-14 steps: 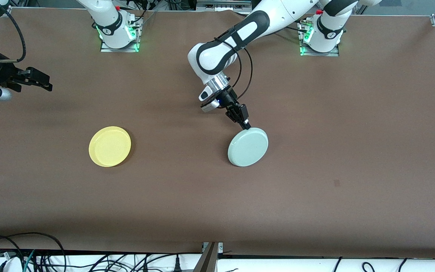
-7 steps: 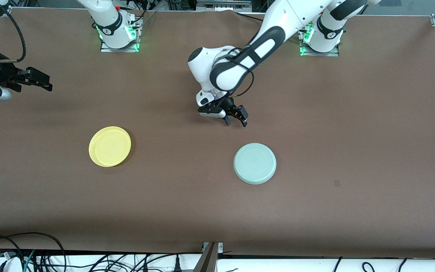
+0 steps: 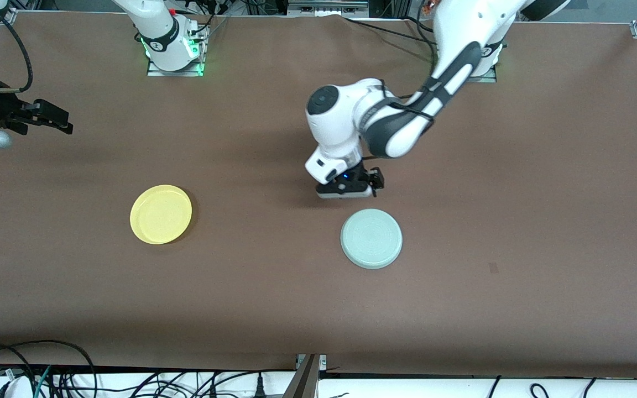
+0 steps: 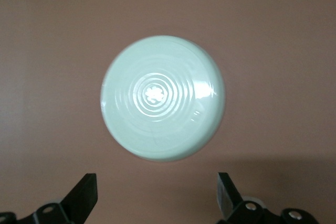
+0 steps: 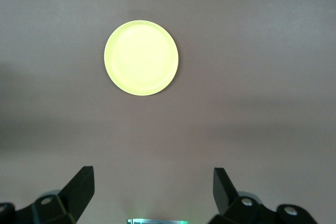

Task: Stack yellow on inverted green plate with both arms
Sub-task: 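Retract the left gripper while the right gripper reaches the yellow plate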

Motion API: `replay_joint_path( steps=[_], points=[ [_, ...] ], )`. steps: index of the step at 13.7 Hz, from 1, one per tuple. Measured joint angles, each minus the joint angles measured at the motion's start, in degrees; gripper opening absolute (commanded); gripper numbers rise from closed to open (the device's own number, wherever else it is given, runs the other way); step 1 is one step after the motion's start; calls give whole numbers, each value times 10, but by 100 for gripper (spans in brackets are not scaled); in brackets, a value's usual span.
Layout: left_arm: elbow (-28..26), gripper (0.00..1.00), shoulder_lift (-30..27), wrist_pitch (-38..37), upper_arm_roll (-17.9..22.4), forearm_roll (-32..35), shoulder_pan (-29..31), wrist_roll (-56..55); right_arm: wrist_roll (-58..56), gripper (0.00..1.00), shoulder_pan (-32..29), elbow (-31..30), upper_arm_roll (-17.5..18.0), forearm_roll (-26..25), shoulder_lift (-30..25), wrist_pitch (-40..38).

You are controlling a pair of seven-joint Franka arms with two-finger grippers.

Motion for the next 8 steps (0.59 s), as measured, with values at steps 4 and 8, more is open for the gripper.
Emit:
replay_joint_path(
  steps=[4, 8],
  points=[
    [2, 100, -49, 16, 7, -162, 110, 139, 0, 100, -1, 0, -12, 0, 20, 24],
    [-1, 100, -104, 7, 61, -283, 188, 261, 0, 100, -1, 0, -13, -8, 57, 57]
  ],
)
